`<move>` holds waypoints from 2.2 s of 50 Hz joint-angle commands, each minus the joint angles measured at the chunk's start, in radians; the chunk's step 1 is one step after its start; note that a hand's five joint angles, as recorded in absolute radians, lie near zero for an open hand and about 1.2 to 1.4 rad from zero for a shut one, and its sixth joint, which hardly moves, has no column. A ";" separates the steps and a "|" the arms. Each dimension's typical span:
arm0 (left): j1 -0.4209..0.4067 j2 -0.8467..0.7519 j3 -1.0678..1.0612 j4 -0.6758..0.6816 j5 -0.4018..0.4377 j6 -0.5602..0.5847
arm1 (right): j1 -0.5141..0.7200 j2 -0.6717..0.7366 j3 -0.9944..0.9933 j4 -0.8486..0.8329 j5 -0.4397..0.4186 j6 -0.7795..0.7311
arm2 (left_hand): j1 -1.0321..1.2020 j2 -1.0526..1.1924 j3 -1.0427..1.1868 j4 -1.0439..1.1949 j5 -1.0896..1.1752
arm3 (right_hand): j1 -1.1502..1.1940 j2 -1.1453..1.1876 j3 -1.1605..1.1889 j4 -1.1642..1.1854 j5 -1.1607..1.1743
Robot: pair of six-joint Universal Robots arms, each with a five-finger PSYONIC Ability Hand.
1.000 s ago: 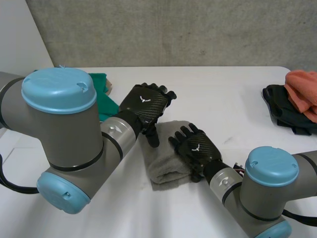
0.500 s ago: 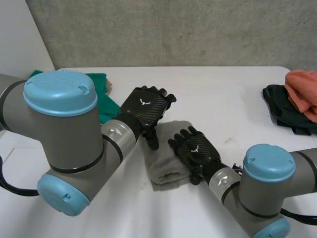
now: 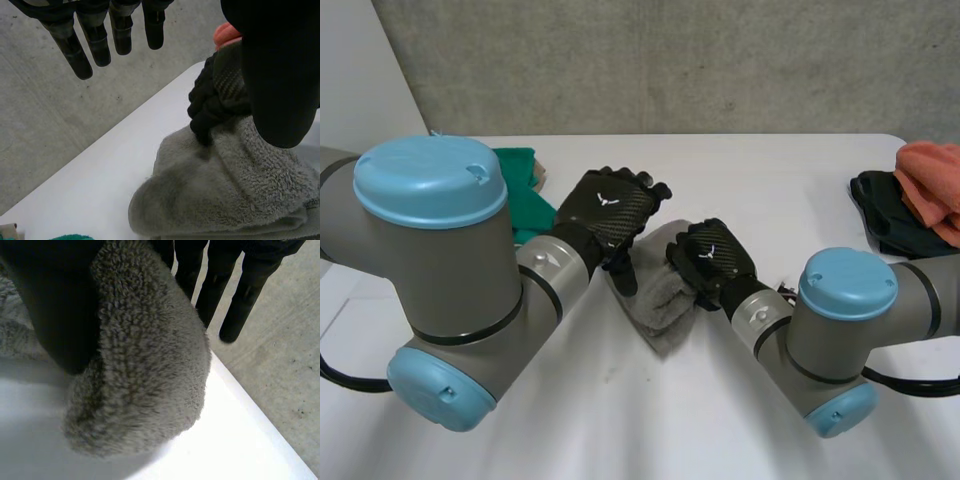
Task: Fold the laundry.
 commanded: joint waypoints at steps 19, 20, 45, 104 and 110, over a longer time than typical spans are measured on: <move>-0.008 0.032 0.047 0.037 0.005 -0.037 | -0.082 -0.047 -0.179 -0.010 -0.061 0.041 | 0.012 -0.002 -0.006 -0.002 -0.002 | 0.722 0.733 0.730 0.720 0.743; -0.010 0.043 0.052 0.043 0.005 -0.043 | -0.096 -0.056 -0.197 -0.013 -0.066 0.054 | 0.009 -0.005 -0.009 -0.004 -0.005 | 0.722 0.733 0.730 0.720 0.743; -0.090 0.123 0.083 0.175 0.296 -0.074 | -0.857 0.163 -0.582 -0.353 -0.363 0.606 | -0.033 -0.047 -0.051 -0.046 -0.047 | 0.722 0.733 0.730 0.720 0.743; 0.189 0.135 0.181 0.146 0.026 -0.058 | -0.852 -0.504 0.061 -0.174 -0.193 0.227 | -0.018 -0.031 -0.036 -0.031 -0.032 | -0.499 -0.489 -0.492 -0.502 -0.479; 0.421 -0.063 0.213 0.138 0.087 0.047 | -0.589 -0.519 0.263 -0.186 -0.259 0.154 | -0.003 -0.017 -0.021 -0.016 -0.017 | -0.499 -0.489 -0.492 -0.502 -0.479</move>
